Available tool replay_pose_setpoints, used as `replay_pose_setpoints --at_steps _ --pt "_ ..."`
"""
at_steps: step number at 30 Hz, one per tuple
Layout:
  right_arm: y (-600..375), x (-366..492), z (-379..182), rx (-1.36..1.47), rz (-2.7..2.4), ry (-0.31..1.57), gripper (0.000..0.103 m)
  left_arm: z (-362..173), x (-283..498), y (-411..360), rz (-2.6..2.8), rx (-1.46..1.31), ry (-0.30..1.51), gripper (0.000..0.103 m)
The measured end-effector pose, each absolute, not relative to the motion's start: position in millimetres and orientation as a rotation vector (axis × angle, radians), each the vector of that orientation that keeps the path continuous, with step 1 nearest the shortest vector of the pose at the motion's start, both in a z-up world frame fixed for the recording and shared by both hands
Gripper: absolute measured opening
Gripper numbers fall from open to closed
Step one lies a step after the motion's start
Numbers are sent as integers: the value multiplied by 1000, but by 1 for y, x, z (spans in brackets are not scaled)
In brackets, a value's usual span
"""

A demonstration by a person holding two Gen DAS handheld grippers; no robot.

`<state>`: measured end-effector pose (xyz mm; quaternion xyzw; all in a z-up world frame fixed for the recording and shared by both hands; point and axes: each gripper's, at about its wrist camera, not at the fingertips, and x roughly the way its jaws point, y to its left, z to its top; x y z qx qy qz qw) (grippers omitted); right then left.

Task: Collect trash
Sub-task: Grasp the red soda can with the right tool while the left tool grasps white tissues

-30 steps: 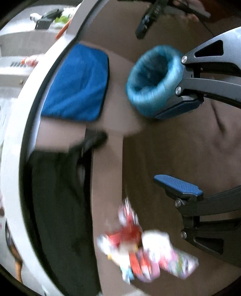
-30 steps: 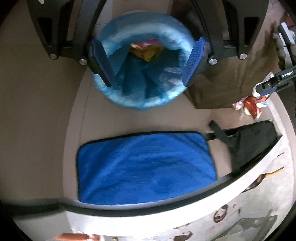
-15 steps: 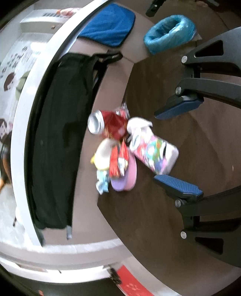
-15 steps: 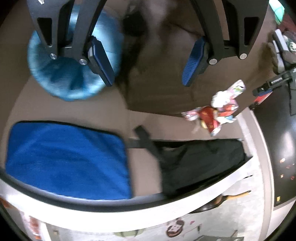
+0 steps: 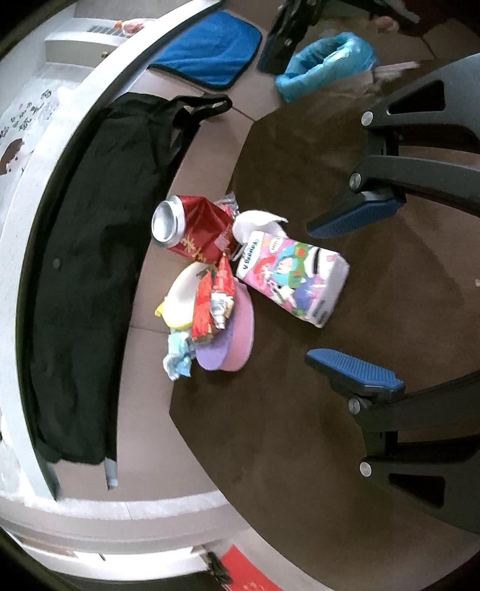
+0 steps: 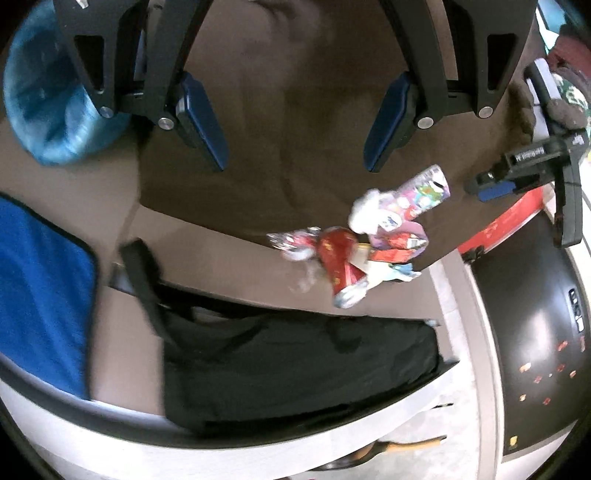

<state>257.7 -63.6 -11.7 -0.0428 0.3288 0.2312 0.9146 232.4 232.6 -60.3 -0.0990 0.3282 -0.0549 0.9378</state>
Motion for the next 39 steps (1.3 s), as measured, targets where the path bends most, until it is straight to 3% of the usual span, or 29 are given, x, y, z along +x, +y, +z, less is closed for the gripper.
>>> replay_pose_setpoints --at_steps 12,22,26,30,39 --pt "6 319 -24 -184 516 709 73 -41 349 282 -128 -307 642 63" --pt "-22 345 -41 -188 464 779 73 -82 473 323 -58 -471 787 62" --pt "-26 354 -38 -129 491 796 73 -88 472 302 -114 -419 812 32" --pt "-9 358 -30 -129 526 773 73 -86 448 281 -138 -325 820 27" --pt "51 378 -23 -149 586 726 73 -78 384 270 -197 -279 814 27"
